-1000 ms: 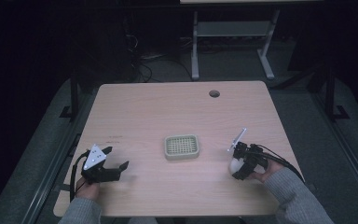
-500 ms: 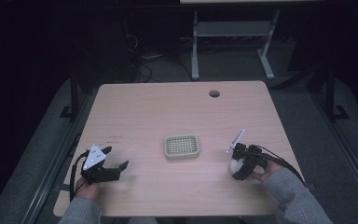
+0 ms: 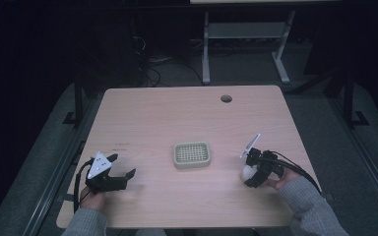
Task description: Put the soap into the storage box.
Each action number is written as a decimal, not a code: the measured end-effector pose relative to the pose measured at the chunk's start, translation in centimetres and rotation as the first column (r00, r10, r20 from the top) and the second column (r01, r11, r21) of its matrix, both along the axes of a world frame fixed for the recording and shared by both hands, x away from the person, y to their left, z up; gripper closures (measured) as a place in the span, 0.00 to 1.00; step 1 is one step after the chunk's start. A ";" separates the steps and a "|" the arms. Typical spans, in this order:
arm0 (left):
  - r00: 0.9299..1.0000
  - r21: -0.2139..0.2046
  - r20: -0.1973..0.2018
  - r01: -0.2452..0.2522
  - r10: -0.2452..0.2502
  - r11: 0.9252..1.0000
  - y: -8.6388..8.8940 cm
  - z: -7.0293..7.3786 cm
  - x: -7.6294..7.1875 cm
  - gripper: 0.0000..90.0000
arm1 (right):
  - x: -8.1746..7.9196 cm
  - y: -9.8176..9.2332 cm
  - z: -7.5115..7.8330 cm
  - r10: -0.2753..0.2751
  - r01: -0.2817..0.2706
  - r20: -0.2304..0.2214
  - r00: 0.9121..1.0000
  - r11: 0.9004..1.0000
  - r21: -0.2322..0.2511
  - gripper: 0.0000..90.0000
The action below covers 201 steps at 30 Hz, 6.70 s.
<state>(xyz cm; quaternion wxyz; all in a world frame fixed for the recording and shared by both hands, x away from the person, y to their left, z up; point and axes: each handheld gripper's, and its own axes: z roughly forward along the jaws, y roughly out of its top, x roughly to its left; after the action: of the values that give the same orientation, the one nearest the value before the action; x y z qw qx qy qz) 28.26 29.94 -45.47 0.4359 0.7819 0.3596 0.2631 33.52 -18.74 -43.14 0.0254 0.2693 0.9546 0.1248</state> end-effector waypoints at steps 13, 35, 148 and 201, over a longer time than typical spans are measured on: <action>1.000 -0.005 0.002 -0.005 0.005 1.000 0.1 0.0 0.1 0.14 | 0.6 1.2 1.5 0.027 -0.027 0.003 1.000 0.999 0.033 0.26; 1.000 -0.015 0.008 -0.016 0.016 1.000 0.3 0.0 0.2 0.14 | 2.6 4.4 3.5 0.074 -0.075 0.020 0.997 0.996 0.045 0.26; 1.000 -0.052 0.014 -0.027 0.028 0.998 0.7 0.1 0.2 0.14 | 7.9 16.7 5.1 0.256 -0.256 -0.005 0.967 0.966 0.037 0.26; 1.000 -0.053 0.008 -0.027 0.027 0.998 0.8 0.2 0.0 0.14 | 9.1 18.9 2.1 0.278 -0.278 -0.001 0.961 0.960 -0.022 0.26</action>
<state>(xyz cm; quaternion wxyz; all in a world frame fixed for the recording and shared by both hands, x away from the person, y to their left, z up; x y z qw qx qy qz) 28.31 30.79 -45.25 0.4544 0.7640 0.3751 0.2630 42.62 0.15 -41.02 0.0115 0.1321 0.9842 0.1170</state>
